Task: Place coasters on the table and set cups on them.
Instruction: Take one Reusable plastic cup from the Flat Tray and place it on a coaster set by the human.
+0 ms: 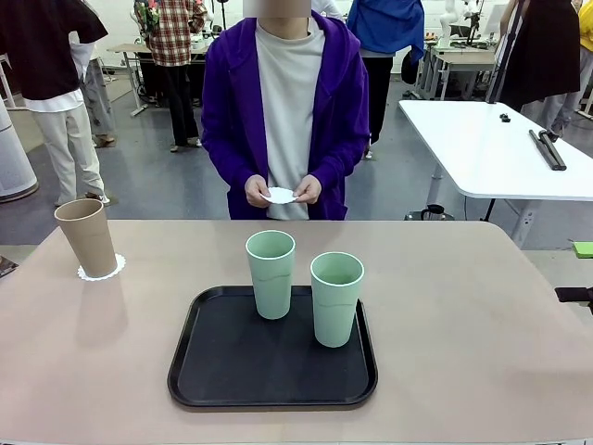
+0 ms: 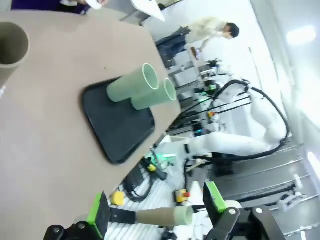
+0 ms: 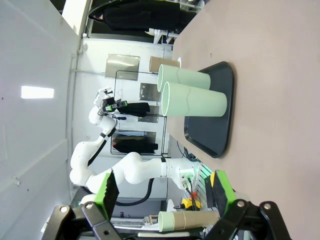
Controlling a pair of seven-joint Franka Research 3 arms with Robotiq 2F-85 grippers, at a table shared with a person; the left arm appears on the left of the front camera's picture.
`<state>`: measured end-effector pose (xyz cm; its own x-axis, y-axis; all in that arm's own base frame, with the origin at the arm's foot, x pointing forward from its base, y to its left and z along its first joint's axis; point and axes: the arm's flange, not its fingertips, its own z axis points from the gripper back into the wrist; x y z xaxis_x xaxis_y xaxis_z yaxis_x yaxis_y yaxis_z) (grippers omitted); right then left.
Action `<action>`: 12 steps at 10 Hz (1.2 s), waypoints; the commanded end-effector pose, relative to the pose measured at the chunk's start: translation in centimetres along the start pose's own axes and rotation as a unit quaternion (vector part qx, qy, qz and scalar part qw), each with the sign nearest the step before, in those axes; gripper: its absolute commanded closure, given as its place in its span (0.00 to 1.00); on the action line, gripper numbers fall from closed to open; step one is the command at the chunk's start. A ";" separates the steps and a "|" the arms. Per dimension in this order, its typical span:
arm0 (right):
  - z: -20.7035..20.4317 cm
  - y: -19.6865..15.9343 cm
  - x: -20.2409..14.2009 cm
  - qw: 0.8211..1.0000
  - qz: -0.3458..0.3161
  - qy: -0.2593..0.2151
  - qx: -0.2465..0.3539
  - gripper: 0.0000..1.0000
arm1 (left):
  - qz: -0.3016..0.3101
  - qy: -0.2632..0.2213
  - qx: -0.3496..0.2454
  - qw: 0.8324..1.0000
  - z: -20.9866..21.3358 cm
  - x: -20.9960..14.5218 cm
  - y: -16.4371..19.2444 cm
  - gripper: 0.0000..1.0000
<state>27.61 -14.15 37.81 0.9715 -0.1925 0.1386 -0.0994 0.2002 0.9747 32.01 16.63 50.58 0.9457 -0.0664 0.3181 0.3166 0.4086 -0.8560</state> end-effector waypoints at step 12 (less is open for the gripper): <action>0.0 0.1 0.1 1.000 0.000 0.000 0.006 0.00 | 0.093 -0.077 -0.034 0.992 7.6 -3.1 12.4 0.00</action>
<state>27.62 -14.12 37.81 0.9717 -0.1914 0.1385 -0.0995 0.2002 0.9747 32.31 28.32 41.82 0.9738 0.1334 0.1840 0.1324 0.3251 -0.9364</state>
